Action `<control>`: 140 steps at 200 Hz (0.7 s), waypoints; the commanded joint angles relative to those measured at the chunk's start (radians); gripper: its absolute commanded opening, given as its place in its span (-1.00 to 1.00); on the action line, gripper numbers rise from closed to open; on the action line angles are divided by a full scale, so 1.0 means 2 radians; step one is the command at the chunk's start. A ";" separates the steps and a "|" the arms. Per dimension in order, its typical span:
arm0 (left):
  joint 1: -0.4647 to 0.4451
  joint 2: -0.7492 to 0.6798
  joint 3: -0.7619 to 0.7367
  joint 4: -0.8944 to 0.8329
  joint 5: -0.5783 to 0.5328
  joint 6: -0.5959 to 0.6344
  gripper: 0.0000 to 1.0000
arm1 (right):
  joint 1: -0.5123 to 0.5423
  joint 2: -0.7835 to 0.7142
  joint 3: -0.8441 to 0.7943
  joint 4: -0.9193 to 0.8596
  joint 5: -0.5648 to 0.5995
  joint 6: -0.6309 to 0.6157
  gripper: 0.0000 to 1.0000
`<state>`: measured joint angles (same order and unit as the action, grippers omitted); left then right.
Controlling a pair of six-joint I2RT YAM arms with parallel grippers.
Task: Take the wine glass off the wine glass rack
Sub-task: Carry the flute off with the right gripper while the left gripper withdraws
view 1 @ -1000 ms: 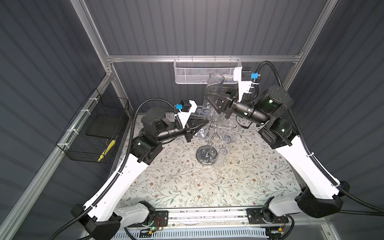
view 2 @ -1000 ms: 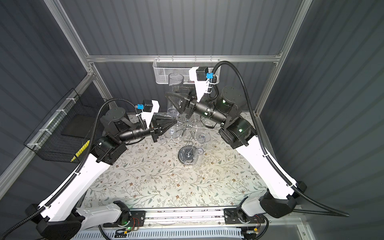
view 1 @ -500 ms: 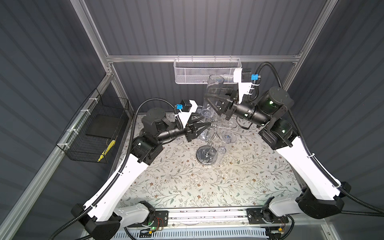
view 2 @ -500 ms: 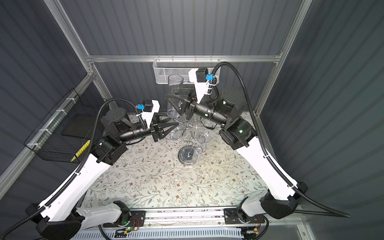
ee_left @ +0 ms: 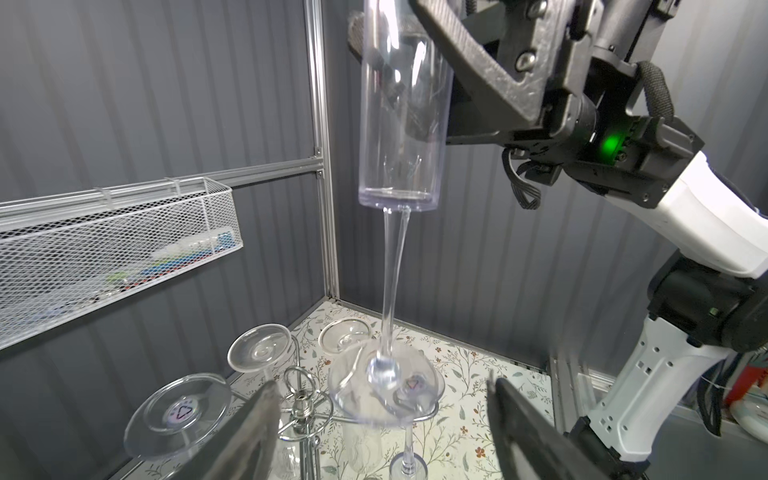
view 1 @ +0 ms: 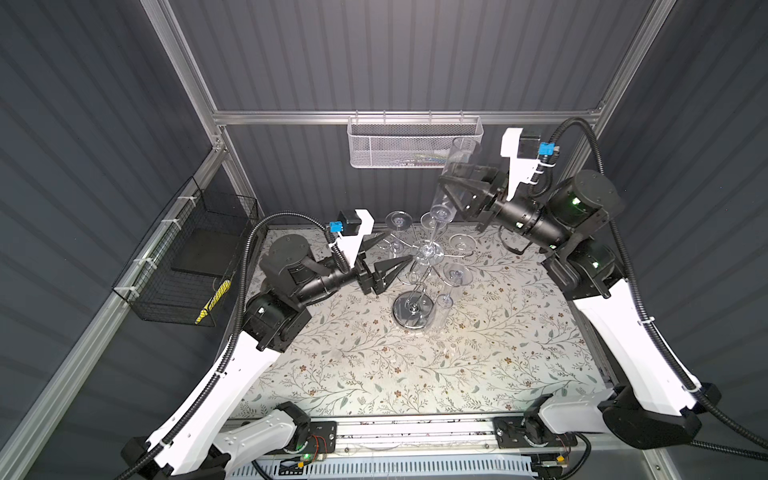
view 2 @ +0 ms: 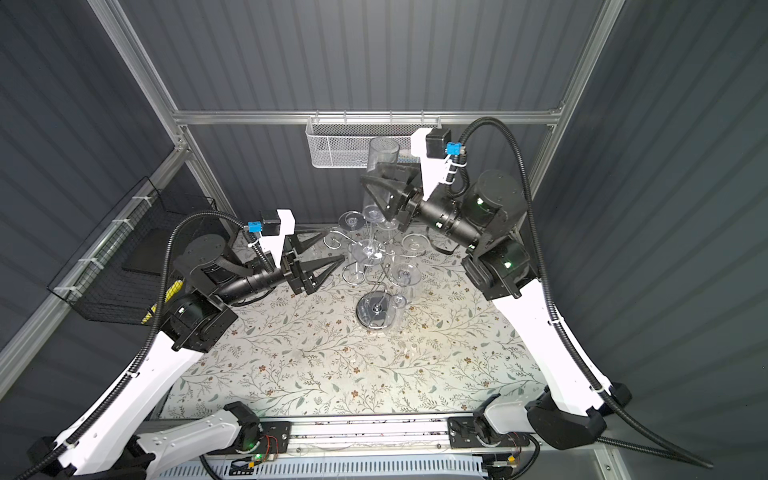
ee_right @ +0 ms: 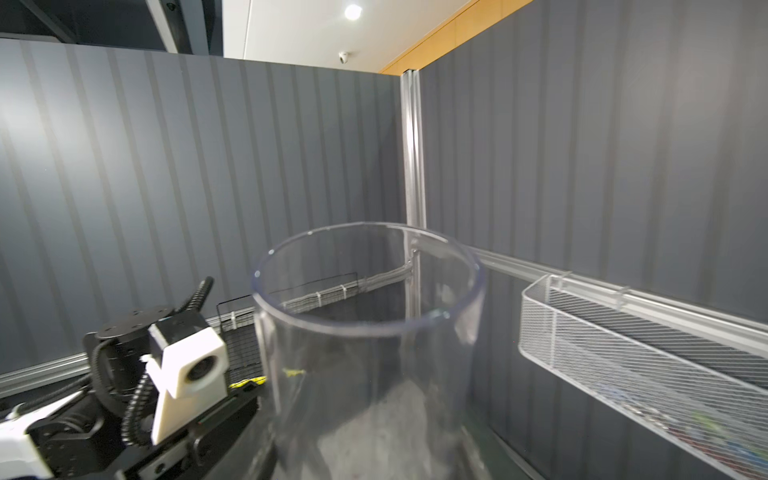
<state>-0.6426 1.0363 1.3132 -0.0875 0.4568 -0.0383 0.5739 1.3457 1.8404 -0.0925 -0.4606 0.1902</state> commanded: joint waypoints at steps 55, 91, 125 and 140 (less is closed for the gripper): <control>-0.004 -0.073 -0.056 0.006 -0.106 -0.025 0.61 | -0.116 -0.029 -0.049 0.024 0.035 -0.079 -0.27; -0.003 -0.088 -0.067 -0.002 -0.134 -0.028 0.62 | -0.174 -0.042 -0.096 0.059 0.044 -0.083 -0.27; -0.004 -0.093 -0.074 -0.003 -0.145 -0.031 0.62 | -0.218 -0.058 -0.161 0.107 0.056 -0.084 -0.27; -0.004 -0.093 -0.074 -0.005 -0.151 -0.032 0.62 | -0.232 -0.064 -0.192 0.135 0.071 -0.088 -0.28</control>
<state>-0.6430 0.8616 1.1759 -0.0906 0.1917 -0.0887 0.1482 1.2507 1.5242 0.0311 -0.3649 0.0353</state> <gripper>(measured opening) 0.807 0.482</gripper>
